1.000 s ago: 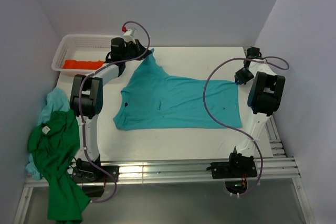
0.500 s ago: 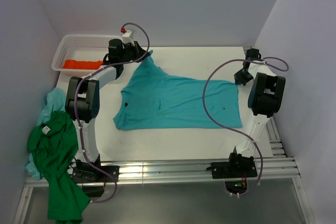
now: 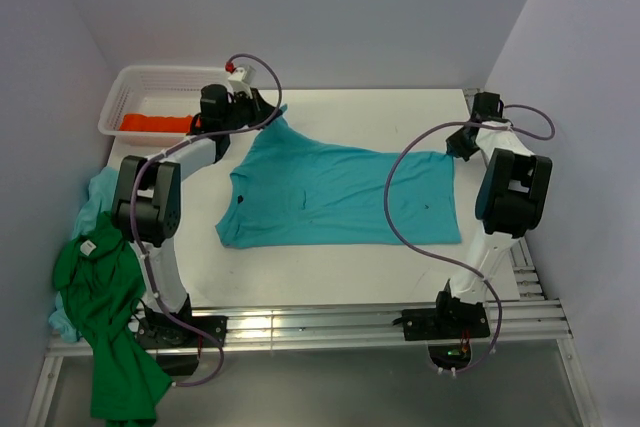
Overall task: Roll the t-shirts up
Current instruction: Fold the tshirt
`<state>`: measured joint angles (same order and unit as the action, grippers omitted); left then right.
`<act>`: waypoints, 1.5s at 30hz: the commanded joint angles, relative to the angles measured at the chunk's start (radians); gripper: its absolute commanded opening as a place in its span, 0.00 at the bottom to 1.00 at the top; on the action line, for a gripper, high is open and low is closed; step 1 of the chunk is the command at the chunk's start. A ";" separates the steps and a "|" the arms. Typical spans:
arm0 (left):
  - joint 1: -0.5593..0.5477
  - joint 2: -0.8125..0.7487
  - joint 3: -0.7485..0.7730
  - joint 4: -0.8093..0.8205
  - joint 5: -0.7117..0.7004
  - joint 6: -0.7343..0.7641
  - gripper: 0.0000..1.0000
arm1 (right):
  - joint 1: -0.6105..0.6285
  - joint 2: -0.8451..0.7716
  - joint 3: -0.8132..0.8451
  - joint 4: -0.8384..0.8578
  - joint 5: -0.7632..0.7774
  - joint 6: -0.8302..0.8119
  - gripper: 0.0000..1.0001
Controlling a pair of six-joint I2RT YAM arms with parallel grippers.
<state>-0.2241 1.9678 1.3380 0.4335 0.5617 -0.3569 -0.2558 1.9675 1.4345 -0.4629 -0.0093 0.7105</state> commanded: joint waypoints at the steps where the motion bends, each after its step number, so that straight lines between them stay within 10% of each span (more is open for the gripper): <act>1: -0.003 -0.081 -0.048 0.097 0.015 0.001 0.00 | 0.004 -0.084 -0.040 0.059 -0.026 -0.019 0.00; 45: -0.037 -0.570 -0.588 0.186 -0.146 0.022 0.00 | -0.077 -0.446 -0.531 0.193 -0.018 0.060 0.00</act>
<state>-0.2424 1.4586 0.7677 0.5724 0.4374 -0.3557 -0.3099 1.5730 0.9184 -0.3164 -0.0219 0.7616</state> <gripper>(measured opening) 0.013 0.006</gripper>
